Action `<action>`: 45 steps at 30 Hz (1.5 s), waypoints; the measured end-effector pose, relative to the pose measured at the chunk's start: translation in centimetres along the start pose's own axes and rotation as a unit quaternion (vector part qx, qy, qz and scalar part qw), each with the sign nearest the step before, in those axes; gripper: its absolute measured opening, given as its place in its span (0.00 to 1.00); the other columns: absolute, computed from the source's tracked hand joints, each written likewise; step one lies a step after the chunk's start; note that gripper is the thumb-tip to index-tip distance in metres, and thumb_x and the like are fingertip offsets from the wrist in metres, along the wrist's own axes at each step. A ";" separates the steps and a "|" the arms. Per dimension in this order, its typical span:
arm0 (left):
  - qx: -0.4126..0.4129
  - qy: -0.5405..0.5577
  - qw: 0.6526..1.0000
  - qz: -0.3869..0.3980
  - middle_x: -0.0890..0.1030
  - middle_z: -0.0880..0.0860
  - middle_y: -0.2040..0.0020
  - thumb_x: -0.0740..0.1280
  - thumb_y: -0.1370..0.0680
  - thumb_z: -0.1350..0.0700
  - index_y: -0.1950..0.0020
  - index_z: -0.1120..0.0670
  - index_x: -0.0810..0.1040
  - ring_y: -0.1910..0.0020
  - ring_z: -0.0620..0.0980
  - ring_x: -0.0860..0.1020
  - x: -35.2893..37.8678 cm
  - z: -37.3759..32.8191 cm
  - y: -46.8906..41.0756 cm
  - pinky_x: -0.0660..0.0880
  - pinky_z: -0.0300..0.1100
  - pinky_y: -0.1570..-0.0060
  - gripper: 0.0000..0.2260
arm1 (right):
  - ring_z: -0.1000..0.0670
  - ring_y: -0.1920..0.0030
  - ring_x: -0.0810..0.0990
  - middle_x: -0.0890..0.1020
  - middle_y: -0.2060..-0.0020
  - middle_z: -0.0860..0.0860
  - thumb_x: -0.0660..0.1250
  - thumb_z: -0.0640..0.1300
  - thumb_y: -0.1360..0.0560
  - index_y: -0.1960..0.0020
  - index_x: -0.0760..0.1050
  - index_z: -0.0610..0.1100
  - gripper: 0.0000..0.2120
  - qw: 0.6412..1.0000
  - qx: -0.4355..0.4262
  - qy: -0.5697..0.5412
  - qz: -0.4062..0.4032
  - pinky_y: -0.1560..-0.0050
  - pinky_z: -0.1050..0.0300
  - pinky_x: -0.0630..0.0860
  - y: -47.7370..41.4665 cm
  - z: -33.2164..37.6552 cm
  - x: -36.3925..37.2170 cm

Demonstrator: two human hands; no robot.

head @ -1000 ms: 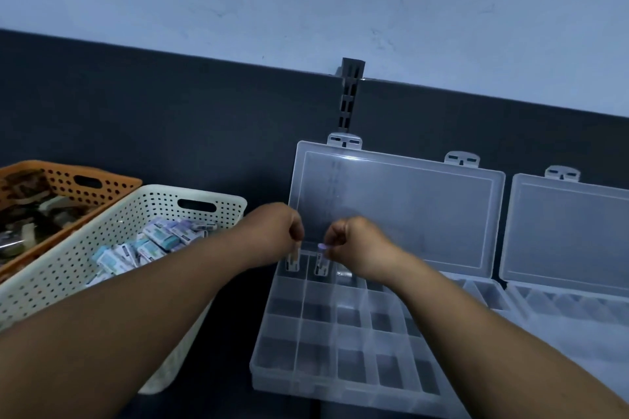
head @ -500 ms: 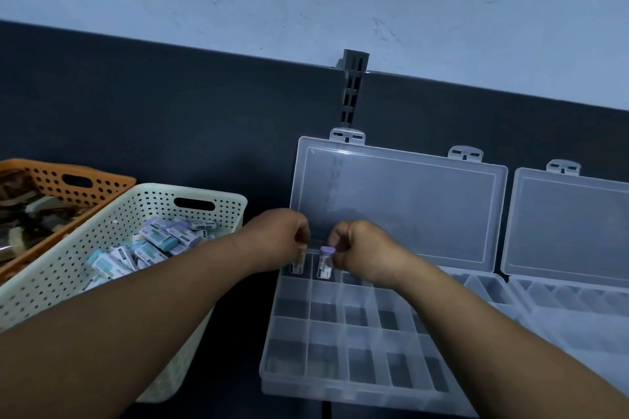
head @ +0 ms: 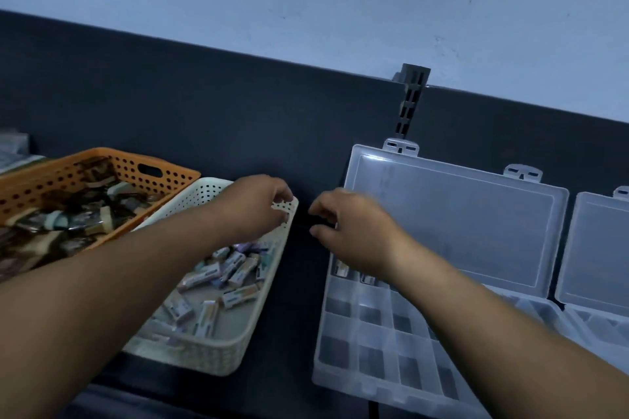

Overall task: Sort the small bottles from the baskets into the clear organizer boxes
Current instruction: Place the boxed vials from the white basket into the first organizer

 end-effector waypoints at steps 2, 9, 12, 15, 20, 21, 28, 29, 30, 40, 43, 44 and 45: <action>-0.024 -0.016 1.000 0.004 0.79 0.50 0.43 0.69 0.25 0.55 0.40 0.52 0.78 0.52 0.45 0.73 -0.7 2.3 1.2 0.68 0.38 0.54 0.13 | 0.49 0.45 0.76 0.78 0.45 0.50 0.67 0.46 0.24 0.40 0.77 0.47 0.14 0.999 -0.039 0.005 0.011 0.46 0.56 0.72 -0.8 2.5 1.0; -0.095 -0.047 0.989 0.103 0.79 0.51 0.43 0.69 0.24 0.53 0.40 0.51 0.79 0.47 0.50 0.77 -0.1 7.7 5.4 0.75 0.43 0.48 0.13 | 0.46 0.44 0.77 0.80 0.44 0.48 0.66 0.47 0.25 0.41 0.77 0.47 0.13 0.987 -0.076 0.054 0.131 0.45 0.50 0.76 -3.7 6.9 6.4; -0.080 -0.087 0.988 0.096 0.78 0.51 0.44 0.71 0.27 0.52 0.41 0.49 0.79 0.46 0.50 0.76 0.1 8.2 6.0 0.75 0.43 0.47 0.15 | 0.46 0.49 0.77 0.80 0.48 0.47 0.67 0.45 0.26 0.43 0.78 0.45 0.12 0.970 -0.082 0.112 0.201 0.49 0.52 0.77 -4.3 7.5 8.8; -0.050 -0.122 0.986 0.104 0.75 0.50 0.47 0.72 0.28 0.49 0.46 0.48 0.79 0.46 0.50 0.73 0.3 7.9 6.5 0.73 0.44 0.48 0.12 | 0.46 0.50 0.77 0.80 0.48 0.48 0.68 0.46 0.26 0.42 0.77 0.46 0.13 0.961 -0.075 0.140 0.227 0.49 0.51 0.77 -4.7 7.5 9.8; -0.021 -0.204 0.971 0.124 0.71 0.52 0.47 0.71 0.29 0.44 0.49 0.50 0.78 0.45 0.52 0.68 0.8 7.3 7.3 0.69 0.44 0.50 0.13 | 0.48 0.54 0.75 0.77 0.54 0.50 0.69 0.47 0.26 0.50 0.73 0.45 0.09 0.987 -0.004 0.072 0.140 0.59 0.55 0.71 -6.9 5.9 8.6; -0.017 -0.213 0.969 0.126 0.70 0.53 0.46 0.71 0.28 0.45 0.49 0.50 0.78 0.44 0.53 0.68 1.0 7.1 7.3 0.67 0.44 0.51 0.13 | 0.49 0.55 0.74 0.76 0.54 0.51 0.69 0.48 0.26 0.50 0.72 0.45 0.10 0.989 0.007 0.073 0.132 0.60 0.56 0.69 -7.3 5.5 8.4; -0.006 -0.168 0.981 0.100 0.75 0.50 0.48 0.70 0.27 0.49 0.49 0.47 0.81 0.45 0.50 0.70 1.0 7.3 7.3 0.68 0.43 0.49 0.09 | 0.48 0.51 0.76 0.79 0.47 0.49 0.69 0.48 0.25 0.42 0.73 0.45 0.14 0.982 0.029 0.089 0.163 0.57 0.58 0.69 -9.0 4.7 10.3; -0.012 -0.130 0.988 0.088 0.78 0.49 0.50 0.70 0.28 0.50 0.51 0.47 0.81 0.47 0.49 0.73 0.8 7.6 7.1 0.71 0.44 0.47 0.07 | 0.48 0.49 0.76 0.79 0.46 0.49 0.68 0.46 0.25 0.41 0.73 0.46 0.13 0.982 0.029 0.093 0.160 0.56 0.58 0.69 -9.0 4.7 10.3; -0.027 -0.079 0.993 0.080 0.80 0.48 0.52 0.70 0.27 0.51 0.54 0.48 0.80 0.50 0.48 0.76 0.6 7.9 7.0 0.74 0.45 0.48 0.04 | 0.48 0.48 0.76 0.79 0.45 0.49 0.67 0.44 0.25 0.40 0.73 0.46 0.14 0.983 0.029 0.092 0.155 0.56 0.59 0.70 -9.0 4.5 10.2; -0.072 0.187 0.979 0.042 0.73 0.45 0.68 0.64 0.21 0.61 0.58 0.54 0.76 0.74 0.38 0.68 -1.4 5.5 6.9 0.64 0.34 0.73 0.06 | 0.46 0.56 0.80 0.81 0.58 0.48 0.55 0.38 0.22 0.49 0.77 0.41 0.11 0.989 0.046 -0.104 0.092 0.57 0.56 0.74 -5.7 3.1 4.5; -0.079 0.260 0.961 0.046 0.77 0.43 0.69 0.63 0.23 0.64 0.60 0.51 0.76 0.72 0.37 0.74 -1.6 3.6 6.4 0.70 0.36 0.68 0.10 | 0.51 0.62 0.79 0.82 0.60 0.47 0.54 0.35 0.23 0.54 0.76 0.43 0.13 0.942 0.139 -0.295 0.080 0.57 0.57 0.75 -3.4 1.5 2.7; -0.079 0.285 0.954 0.050 0.79 0.44 0.67 0.63 0.23 0.65 0.57 0.52 0.77 0.70 0.38 0.76 -1.6 2.6 6.1 0.72 0.36 0.67 0.09 | 0.51 0.64 0.78 0.82 0.62 0.47 0.53 0.34 0.23 0.55 0.75 0.43 0.13 0.915 0.170 -0.358 0.078 0.58 0.57 0.74 -2.6 0.9 2.1; -0.079 0.307 0.947 0.051 0.80 0.46 0.65 0.63 0.23 0.66 0.53 0.52 0.78 0.69 0.40 0.77 -1.5 1.7 5.9 0.72 0.35 0.68 0.09 | 0.51 0.66 0.77 0.82 0.64 0.47 0.53 0.34 0.23 0.56 0.74 0.43 0.12 0.890 0.192 -0.407 0.077 0.60 0.57 0.74 -1.7 0.2 1.6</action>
Point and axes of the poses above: each hand's wrist, its own y-axis away from the middle knuckle, its own x-axis out of the palm, z = x × y, the point moved 8 cm from there along -y, towards the middle knuckle
